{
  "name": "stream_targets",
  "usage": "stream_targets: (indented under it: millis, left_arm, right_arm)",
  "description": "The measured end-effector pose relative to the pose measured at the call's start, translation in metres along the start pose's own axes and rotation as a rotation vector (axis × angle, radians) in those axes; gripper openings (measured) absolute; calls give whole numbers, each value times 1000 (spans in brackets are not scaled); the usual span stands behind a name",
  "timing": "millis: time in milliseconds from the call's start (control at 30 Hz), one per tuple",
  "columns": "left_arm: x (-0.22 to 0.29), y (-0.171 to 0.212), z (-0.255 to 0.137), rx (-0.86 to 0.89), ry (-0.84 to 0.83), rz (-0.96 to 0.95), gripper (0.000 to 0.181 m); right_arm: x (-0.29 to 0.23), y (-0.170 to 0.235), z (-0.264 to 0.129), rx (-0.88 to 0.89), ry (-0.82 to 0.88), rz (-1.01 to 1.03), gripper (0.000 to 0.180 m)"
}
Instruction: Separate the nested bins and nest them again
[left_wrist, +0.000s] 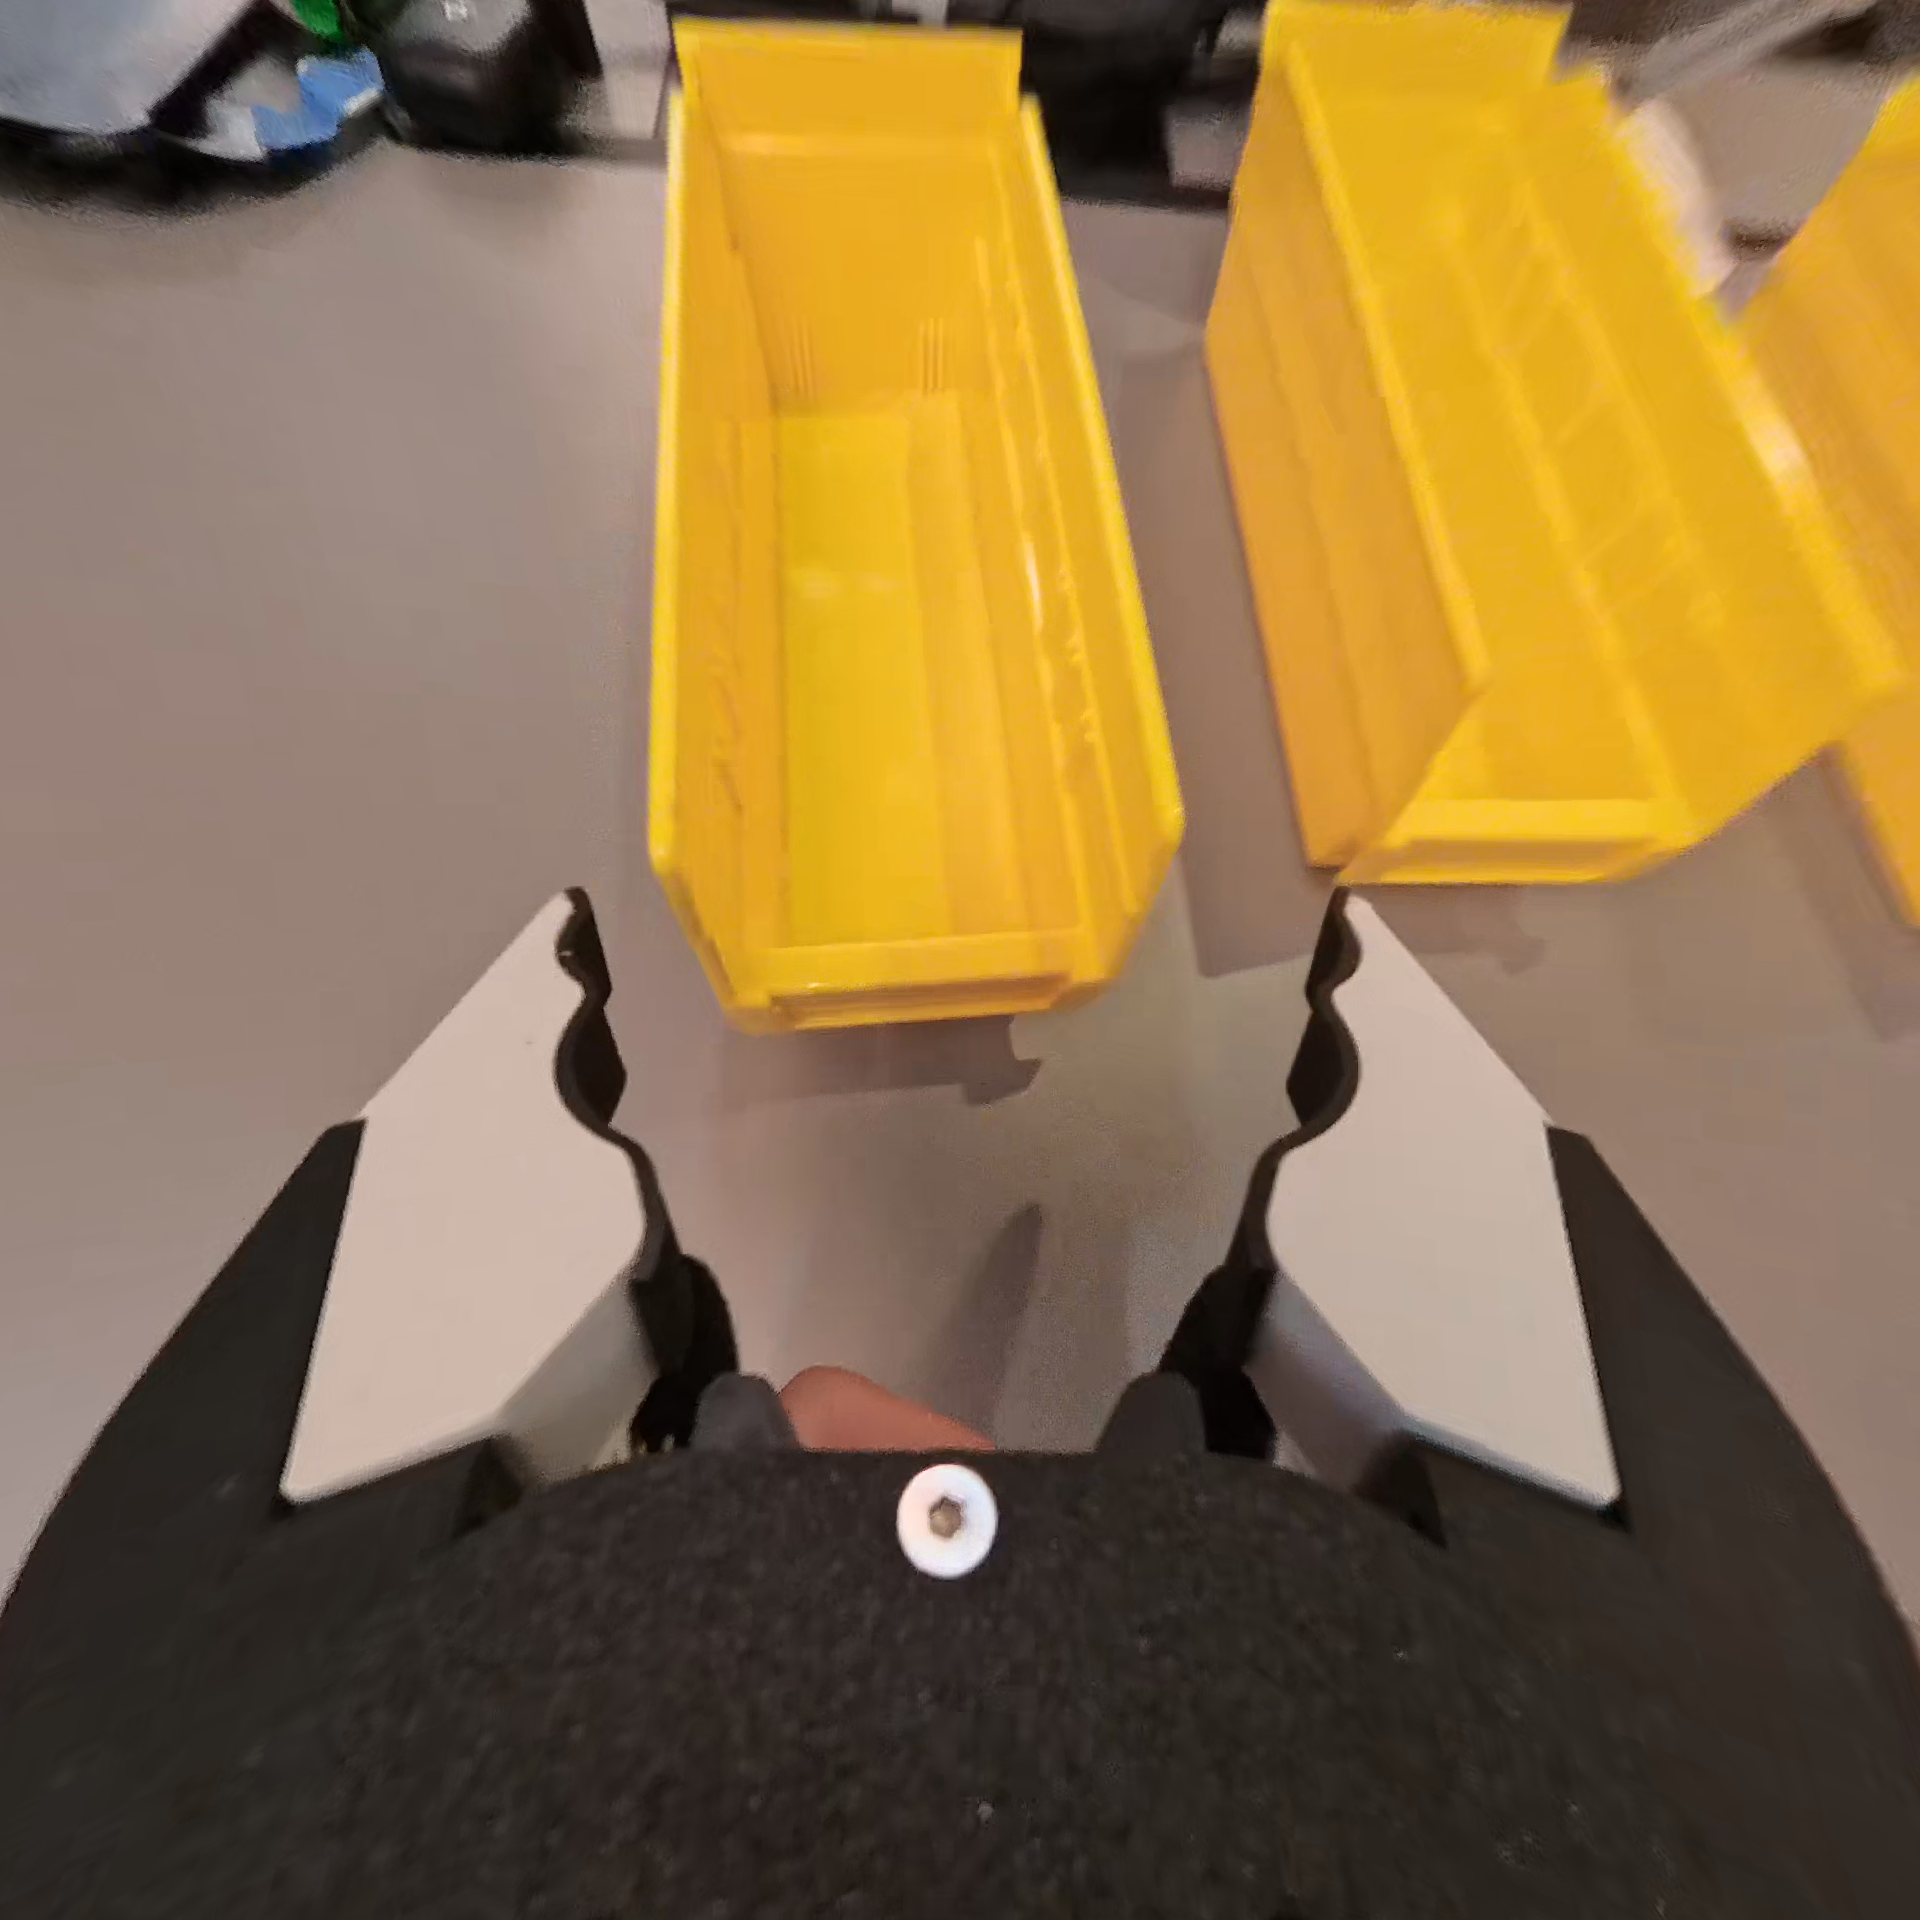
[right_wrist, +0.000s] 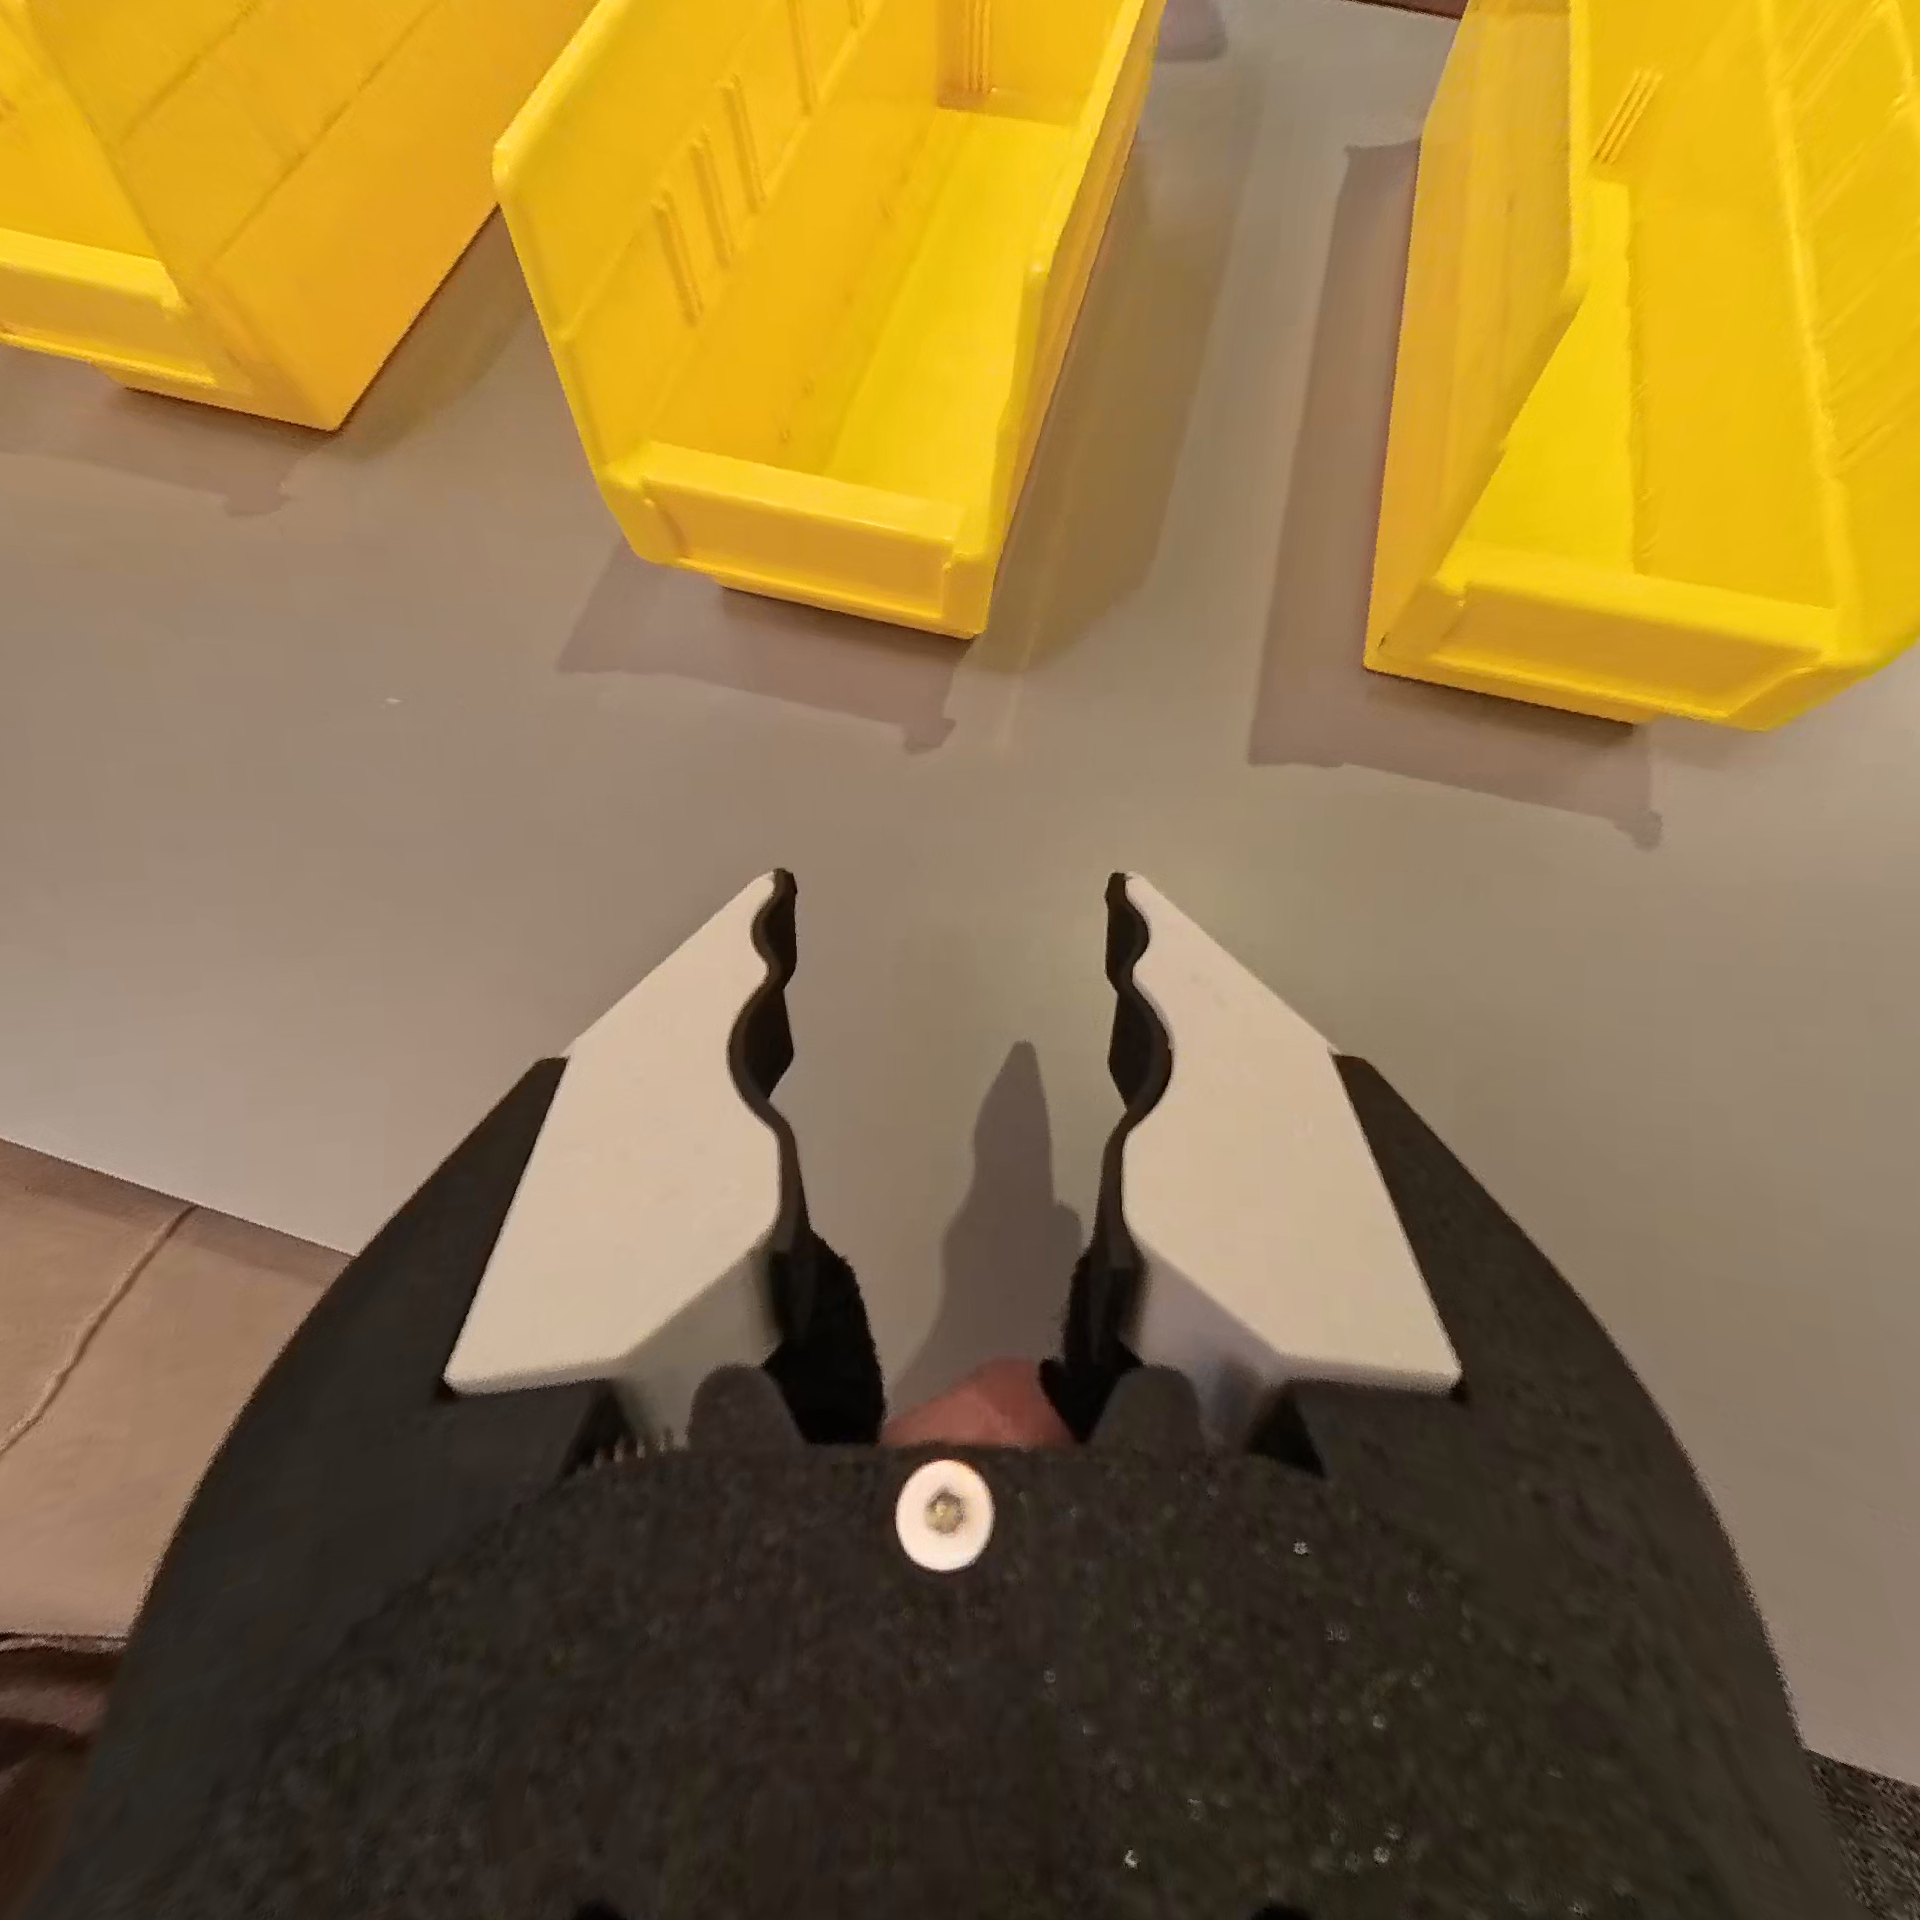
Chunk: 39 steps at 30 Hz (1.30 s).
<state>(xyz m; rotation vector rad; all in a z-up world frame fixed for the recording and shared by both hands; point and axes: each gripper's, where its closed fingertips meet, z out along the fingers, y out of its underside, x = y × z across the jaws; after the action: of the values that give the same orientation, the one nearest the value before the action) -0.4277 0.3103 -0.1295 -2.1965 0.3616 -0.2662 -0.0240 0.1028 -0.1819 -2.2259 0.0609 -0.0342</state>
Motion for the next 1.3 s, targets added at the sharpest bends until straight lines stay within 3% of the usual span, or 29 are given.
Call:
stream_targets:
  millis: [133, 233, 367, 600, 700, 767, 867, 1100, 1300]
  left_arm:
    - [7, -66, -5, -24, 97, 22, 124]
    - [7, -102, 46, -190, 128, 90, 133]
    - [-17, -90, 99, -560, 48, 55, 153]
    - [-25, -63, 131, -739, -91, -12, 152]
    - [-25, -43, 133, -818, -120, 0, 134]
    - [-25, -45, 132, -829, -113, 6, 112]
    - [-30, -47, 126, -862, -124, 23, 96]
    - [-31, -84, 100, -787, -110, -28, 91]
    - [22, -145, 64, -688, 27, -122, 93]
  right_arm:
    - [1, 0, 1, -3, 2, 5, 60]
    - [-1, -2, 4, -5, -15, 20, 60]
    - [-8, -2, 6, -15, -42, 14, 60]
    - [-5, 5, 2, -24, -54, 28, 60]
    - [-1, 7, 1, -30, -59, 48, 60]
    - [1, 8, 0, -34, -59, 53, 60]
    - [1, 7, 0, -33, -60, 55, 59]
    - [-1, 6, 0, -33, -59, 39, 59]
    - [-5, 2, -1, -18, -62, 25, 59]
